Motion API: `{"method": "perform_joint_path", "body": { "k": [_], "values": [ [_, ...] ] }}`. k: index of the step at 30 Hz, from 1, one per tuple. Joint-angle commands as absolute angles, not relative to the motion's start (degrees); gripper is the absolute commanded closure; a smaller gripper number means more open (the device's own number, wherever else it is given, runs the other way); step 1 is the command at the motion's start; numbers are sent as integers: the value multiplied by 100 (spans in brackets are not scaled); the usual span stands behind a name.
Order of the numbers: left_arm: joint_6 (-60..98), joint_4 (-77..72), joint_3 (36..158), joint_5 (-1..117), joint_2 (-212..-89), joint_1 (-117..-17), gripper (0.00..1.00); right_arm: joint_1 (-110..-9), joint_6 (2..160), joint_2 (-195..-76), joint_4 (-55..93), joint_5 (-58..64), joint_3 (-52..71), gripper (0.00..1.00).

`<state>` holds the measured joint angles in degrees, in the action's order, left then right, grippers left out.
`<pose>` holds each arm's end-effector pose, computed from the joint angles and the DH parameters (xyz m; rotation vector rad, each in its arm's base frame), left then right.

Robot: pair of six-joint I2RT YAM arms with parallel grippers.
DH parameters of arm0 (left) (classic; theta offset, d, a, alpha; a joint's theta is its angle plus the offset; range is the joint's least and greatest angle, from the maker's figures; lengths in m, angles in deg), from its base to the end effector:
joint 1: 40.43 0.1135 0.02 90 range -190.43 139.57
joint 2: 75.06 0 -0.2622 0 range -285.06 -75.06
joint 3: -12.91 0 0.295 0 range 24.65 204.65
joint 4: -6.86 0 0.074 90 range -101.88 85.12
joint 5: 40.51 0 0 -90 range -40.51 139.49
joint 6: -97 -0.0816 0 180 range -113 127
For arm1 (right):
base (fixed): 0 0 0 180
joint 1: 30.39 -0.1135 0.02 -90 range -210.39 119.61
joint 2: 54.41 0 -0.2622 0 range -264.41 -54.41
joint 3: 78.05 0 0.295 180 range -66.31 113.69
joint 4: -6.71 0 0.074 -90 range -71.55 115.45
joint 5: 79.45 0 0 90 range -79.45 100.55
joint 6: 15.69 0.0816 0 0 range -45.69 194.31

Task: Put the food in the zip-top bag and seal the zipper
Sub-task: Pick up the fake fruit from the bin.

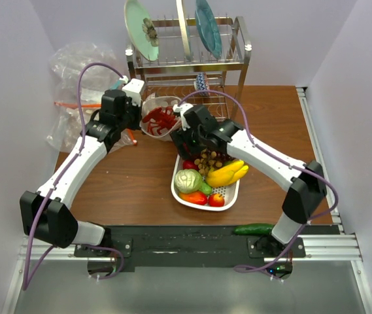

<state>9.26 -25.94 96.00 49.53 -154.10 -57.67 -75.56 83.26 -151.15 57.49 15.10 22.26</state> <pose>0.3828 -0.1189 0.3169 0.2715 2.0615 -0.2092 0.3224 0.3151 0.2783 -0.7164 2.3117 0.3457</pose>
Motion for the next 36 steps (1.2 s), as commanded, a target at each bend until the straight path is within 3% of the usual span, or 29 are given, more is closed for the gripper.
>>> {"method": "perform_joint_path", "body": {
  "k": [1, 19, 30, 32, 33, 36],
  "values": [
    [823, -2360, 9584, 4967, -15214, -5705, 100, -7574, 8301, -15397, 5607, 2188, 2474, 21],
    [823, -2404, 9584, 4958, -15205, -5705, 100, -7574, 8538, -15961, 4939, 2453, 2052, 23],
    [823, -2404, 9566, 4967, -15179, -5705, 100, -7574, 8574, -16093, 4930, 2426, 1912, 15],
    [823, -2412, 9566, 4967, -15170, -5705, 100, -7574, 8591, -16093, 4938, 2435, 1903, 19],
    [823, -2404, 9566, 4967, -15170, -5705, 100, -7574, 8600, -16084, 4930, 2417, 1903, 29],
    [823, -2413, 9566, 4967, -15170, -5705, 100, -7574, 8609, -15900, 4903, 2417, 1929, 45]
  ]
}}
